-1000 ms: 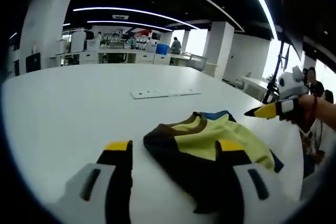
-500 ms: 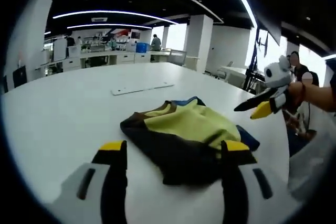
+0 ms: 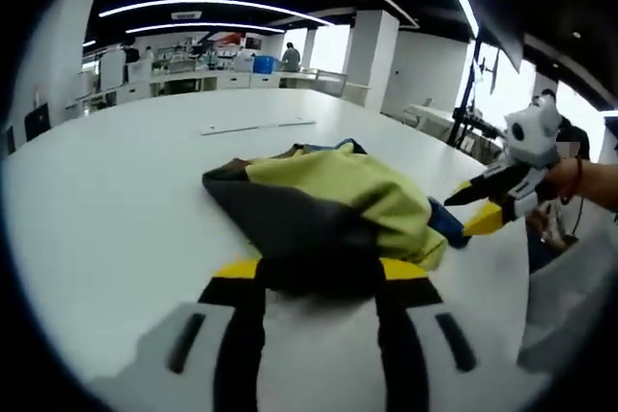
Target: Fold the garment on the visible template until the final outline fits inside the template.
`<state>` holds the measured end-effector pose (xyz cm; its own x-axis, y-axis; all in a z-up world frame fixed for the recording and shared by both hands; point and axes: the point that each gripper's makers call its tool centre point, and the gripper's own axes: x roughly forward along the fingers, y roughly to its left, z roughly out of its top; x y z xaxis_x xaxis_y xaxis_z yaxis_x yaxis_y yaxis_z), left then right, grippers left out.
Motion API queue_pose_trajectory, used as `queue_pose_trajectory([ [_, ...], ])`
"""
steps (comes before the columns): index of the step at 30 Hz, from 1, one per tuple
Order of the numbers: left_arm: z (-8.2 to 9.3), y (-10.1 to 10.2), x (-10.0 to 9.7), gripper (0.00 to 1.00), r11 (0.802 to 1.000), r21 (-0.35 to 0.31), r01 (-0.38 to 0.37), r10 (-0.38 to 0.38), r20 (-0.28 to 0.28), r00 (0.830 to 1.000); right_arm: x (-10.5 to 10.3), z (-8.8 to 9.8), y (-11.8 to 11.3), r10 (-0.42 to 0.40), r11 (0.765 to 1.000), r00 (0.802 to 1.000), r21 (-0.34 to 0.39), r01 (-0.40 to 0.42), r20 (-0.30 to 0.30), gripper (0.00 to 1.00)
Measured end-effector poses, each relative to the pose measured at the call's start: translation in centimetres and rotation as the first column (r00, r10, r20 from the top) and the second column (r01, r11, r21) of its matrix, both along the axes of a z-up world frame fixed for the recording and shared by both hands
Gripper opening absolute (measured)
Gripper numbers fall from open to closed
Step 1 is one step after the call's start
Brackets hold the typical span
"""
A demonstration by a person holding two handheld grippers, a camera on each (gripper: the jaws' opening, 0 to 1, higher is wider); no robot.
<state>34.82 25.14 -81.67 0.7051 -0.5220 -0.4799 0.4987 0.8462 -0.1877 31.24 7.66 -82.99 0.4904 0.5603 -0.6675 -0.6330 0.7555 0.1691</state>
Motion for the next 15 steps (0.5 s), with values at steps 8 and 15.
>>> queue_pose_trajectory([
  [8,-0.5,-0.7,-0.1,0.19,0.998,-0.047,-0.052,0.051,-0.037,0.998,0.3,-0.8,-1.1,-0.031,0.998,0.999,-0.047,0.033,0.042,0.21],
  [15,-0.8,-0.5,-0.6,0.03,0.997,-0.061,-0.051,0.047,-0.071,0.996,1.0,-1.3,-2.0,-0.068,0.994,0.995,-0.075,0.074,0.078,0.14],
])
